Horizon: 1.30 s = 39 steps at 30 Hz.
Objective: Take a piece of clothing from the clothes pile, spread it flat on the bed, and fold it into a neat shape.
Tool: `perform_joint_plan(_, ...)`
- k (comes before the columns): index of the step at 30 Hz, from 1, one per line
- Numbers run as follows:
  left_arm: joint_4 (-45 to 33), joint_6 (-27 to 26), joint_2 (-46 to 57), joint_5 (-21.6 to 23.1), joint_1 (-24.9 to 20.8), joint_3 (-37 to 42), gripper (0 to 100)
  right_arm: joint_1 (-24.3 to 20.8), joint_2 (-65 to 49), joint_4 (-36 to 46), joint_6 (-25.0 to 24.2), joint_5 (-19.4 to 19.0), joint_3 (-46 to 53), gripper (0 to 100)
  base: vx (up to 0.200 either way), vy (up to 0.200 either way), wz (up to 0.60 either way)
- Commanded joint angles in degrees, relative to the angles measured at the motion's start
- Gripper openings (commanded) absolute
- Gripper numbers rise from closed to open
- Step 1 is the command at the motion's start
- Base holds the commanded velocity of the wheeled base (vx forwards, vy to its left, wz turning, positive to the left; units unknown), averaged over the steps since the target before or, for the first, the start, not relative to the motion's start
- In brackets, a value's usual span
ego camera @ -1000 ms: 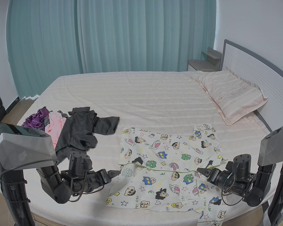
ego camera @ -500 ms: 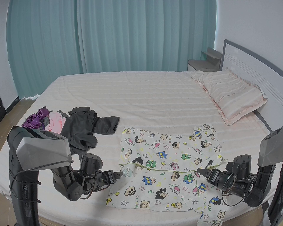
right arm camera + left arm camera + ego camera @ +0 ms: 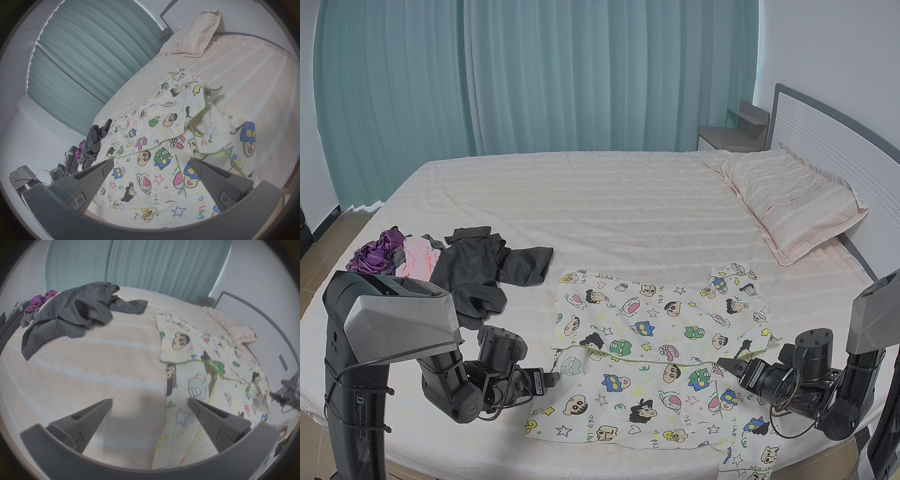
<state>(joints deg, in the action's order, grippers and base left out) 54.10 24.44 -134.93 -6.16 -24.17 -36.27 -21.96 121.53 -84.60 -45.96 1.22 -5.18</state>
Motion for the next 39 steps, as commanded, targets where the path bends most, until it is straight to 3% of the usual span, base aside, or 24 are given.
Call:
perform_joint_plan(1,-4.53,-1.33,0.19,-0.17,-1.31,-2.84,100,-0.02,0.02,-0.74,-0.01,0.01,0.08,100,0.0,0.0,0.0)
perform_joint_plan(7,-7.52,-1.24,-0.43,-0.17,-2.37,-7.94,100,0.07,0.2,-0.91,-0.01,0.01,0.26,100,0.0,0.0,0.0)
perform_joint_plan(21,-12.35,-0.8,-1.31,0.44,-3.51,-11.72,100,-0.02,0.2,-0.91,-0.01,0.01,0.26,100,0.0,0.0,0.0)
perform_joint_plan(22,-12.44,-0.8,-1.74,0.62,-3.51,-12.34,0,-0.02,0.2,-0.91,-0.01,0.01,0.26,100,0.0,0.0,0.0)
perform_joint_plan(39,-12.53,3.77,-2.54,0.62,-2.81,-13.92,0,0.07,0.29,-1.0,-0.01,-0.08,0.26,100,0.0,0.0,0.0)
